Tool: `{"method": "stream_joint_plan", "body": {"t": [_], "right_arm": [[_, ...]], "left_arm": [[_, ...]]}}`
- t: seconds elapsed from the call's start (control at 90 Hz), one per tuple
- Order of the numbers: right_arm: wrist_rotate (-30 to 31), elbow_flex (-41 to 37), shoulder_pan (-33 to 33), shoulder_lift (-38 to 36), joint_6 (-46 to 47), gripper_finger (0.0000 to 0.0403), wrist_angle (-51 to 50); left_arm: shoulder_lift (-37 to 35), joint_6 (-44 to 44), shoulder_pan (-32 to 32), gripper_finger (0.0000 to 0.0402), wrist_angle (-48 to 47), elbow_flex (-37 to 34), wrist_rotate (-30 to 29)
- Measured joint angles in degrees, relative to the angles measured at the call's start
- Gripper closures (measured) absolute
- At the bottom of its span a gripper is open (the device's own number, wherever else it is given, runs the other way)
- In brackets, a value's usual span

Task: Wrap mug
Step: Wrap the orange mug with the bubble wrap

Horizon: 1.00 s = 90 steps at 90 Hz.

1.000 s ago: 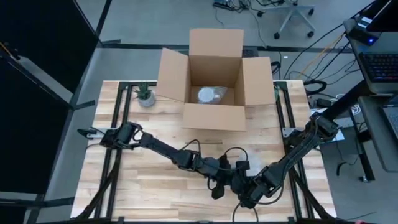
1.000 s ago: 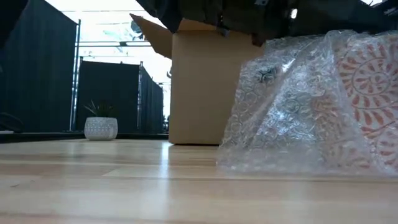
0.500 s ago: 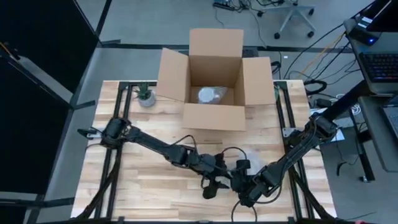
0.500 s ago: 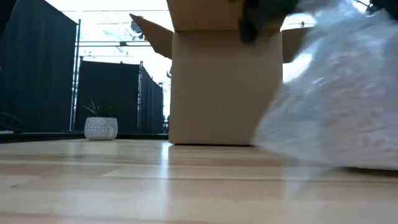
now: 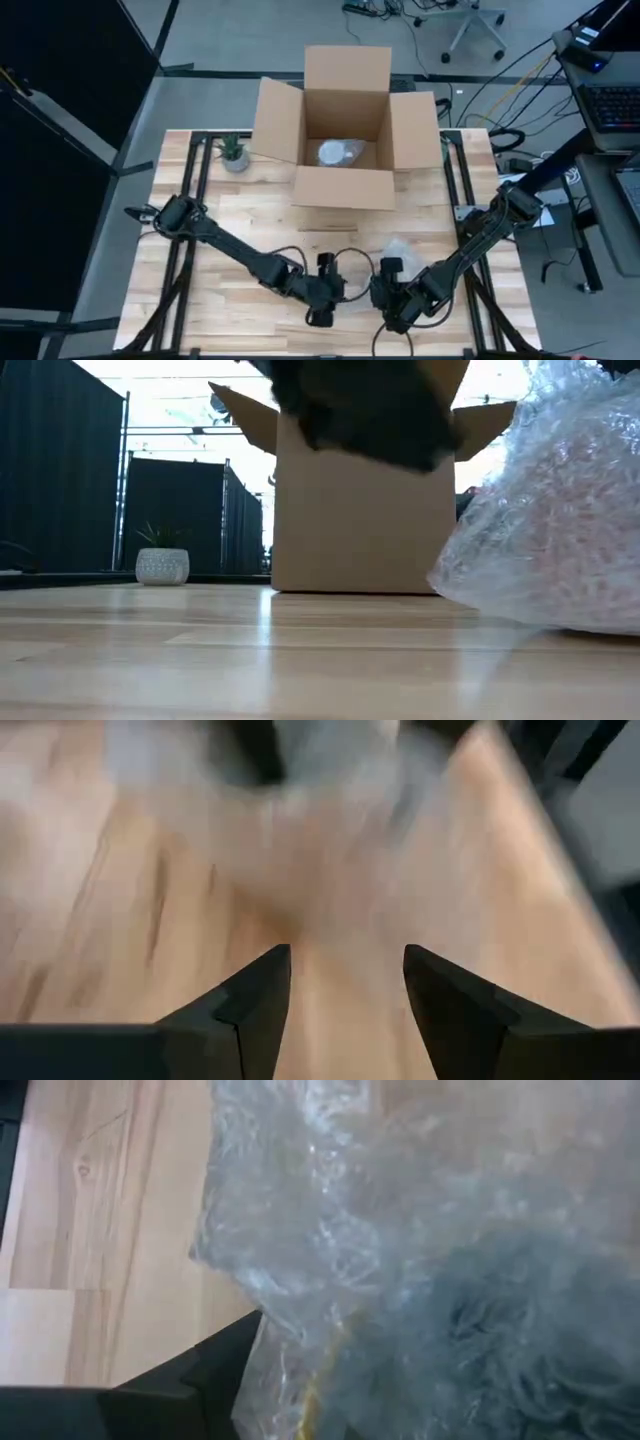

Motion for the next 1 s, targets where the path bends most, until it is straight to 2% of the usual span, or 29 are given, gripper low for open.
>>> {"method": "stream_joint_plan", "body": {"t": [0.078,0.178,0.333,0.533,0.744,1.0], "right_arm": [[0.0,0.0,0.0,0.0,0.0,0.0145,0.0],[0.0,0.0,0.0,0.0,0.0,0.0145,0.2],[0.1,0.0,0.0,0.0,0.1,0.0145,0.3],[0.1,0.0,0.0,0.0,0.7,0.0145,0.7],[-0.1,0.0,0.0,-0.5,1.5,0.0145,0.7],[-0.4,0.0,0.2,-7.1,3.5,0.0145,-0.7]], "left_arm": [[-0.1,1.0,1.1,0.0219,4.5,-1.2,0.6],[0.5,1.2,3.1,0.0219,8.5,-1.6,4.3],[3.1,2.0,5.1,0.0219,13.7,1.0,7.5],[8.4,2.0,5.6,0.0219,13.3,4.8,8.6],[9.7,1.0,6.8,0.0219,12.0,5.2,8.3],[9.8,1.4,7.6,0.0219,12.0,5.2,8.6]]}}
